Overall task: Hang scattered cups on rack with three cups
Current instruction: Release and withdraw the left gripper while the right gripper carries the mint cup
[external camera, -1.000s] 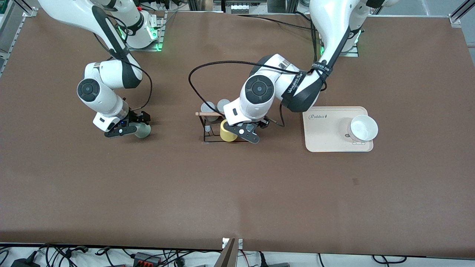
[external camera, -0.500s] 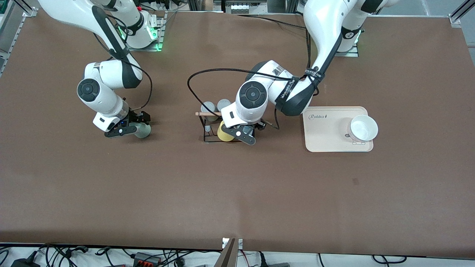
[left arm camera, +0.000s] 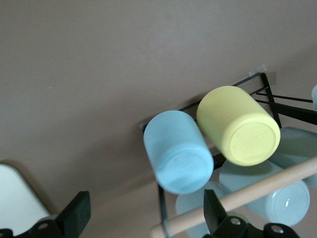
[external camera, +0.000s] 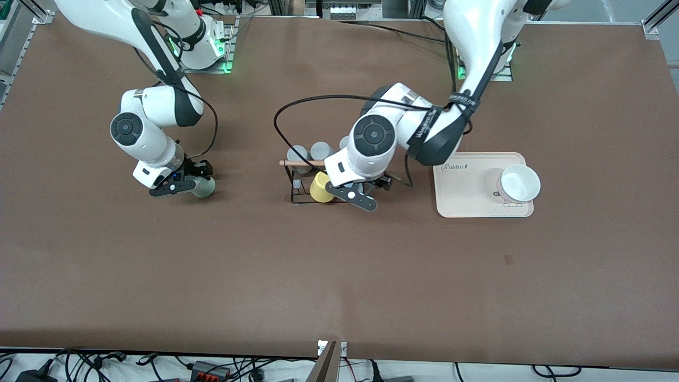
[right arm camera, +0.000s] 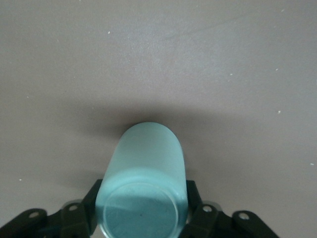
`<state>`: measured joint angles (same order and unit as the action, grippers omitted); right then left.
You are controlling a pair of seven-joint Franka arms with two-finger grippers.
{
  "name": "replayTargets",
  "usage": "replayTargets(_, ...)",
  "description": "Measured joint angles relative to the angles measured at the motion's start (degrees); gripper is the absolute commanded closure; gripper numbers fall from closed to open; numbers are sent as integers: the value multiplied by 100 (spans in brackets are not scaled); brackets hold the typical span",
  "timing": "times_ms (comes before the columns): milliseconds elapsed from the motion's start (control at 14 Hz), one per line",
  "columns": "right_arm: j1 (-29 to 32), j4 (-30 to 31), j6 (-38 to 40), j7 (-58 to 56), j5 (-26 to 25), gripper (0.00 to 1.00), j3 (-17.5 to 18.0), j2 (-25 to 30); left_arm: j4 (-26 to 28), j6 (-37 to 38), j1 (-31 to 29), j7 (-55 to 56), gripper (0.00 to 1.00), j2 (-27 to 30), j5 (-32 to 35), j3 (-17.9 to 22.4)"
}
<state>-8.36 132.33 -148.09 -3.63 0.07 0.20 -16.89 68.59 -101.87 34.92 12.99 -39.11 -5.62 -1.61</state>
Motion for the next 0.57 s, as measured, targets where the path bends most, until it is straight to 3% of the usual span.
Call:
replayTargets(143, -2, 3, 0, 0, 0, 80, 1, -2, -25, 291, -209, 6, 0, 300, 7, 137)
replayTargets(571, -117, -185, 338, 52, 0, 80, 8, 406, -30, 1099, -1829, -20, 0, 978, 30, 381)
